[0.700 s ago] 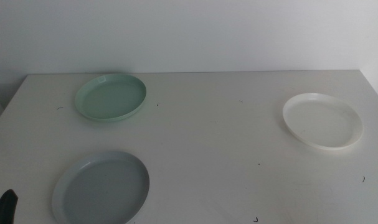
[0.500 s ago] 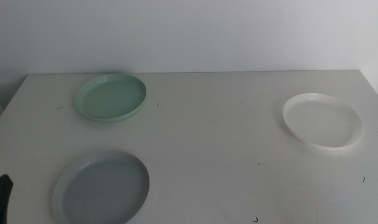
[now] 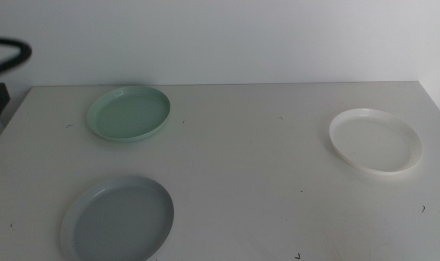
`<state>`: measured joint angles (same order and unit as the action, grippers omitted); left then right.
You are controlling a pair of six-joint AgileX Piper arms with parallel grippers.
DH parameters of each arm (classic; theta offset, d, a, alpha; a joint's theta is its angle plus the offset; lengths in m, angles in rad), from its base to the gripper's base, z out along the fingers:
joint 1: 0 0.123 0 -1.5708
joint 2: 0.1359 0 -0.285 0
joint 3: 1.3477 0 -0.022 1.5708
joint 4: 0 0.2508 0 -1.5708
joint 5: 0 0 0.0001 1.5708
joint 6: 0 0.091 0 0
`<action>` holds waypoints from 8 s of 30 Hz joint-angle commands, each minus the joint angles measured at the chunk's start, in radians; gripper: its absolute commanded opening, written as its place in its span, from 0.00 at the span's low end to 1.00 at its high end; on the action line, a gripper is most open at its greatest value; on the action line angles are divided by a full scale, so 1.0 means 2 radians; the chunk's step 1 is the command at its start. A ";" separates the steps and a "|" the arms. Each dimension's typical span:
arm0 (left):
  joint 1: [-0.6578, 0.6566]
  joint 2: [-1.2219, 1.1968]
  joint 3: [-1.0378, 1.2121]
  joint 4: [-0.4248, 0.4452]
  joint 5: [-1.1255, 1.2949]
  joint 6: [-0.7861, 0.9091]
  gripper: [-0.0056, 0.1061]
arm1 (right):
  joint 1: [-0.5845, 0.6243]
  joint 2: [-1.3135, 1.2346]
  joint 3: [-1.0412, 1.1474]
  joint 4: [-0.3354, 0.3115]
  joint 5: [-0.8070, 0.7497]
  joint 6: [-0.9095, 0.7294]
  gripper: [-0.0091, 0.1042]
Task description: Stack the three bowls on top of each other.
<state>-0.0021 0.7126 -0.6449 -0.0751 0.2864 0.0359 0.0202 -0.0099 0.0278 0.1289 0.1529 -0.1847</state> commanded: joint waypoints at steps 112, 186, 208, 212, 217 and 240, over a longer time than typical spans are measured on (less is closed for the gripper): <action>-0.006 0.483 -0.231 -0.085 0.333 0.090 0.05 | -0.004 -0.013 -0.003 -0.005 -0.036 -0.004 0.52; -0.167 0.450 -0.469 0.038 0.331 -0.071 0.99 | -0.004 -0.013 -0.003 -0.004 -0.035 -0.004 0.52; 0.008 0.496 -0.624 0.006 0.427 -0.025 0.99 | -0.004 -0.013 -0.003 -0.004 -0.035 -0.004 0.52; 0.033 0.556 -0.668 -0.036 0.427 -0.002 0.99 | -0.004 -0.013 -0.003 -0.004 -0.035 -0.004 0.52; 0.048 0.632 -0.725 -0.052 0.424 0.022 0.99 | -0.004 -0.013 -0.003 -0.004 -0.035 -0.004 0.52; 0.061 0.857 -0.857 -0.116 0.396 0.092 0.98 | -0.004 -0.013 -0.003 -0.004 -0.035 -0.004 0.52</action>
<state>0.1179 2.4936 -2.3240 -0.2675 1.1231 0.2057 0.0202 -0.0099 0.0278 0.1289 0.1538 -0.1847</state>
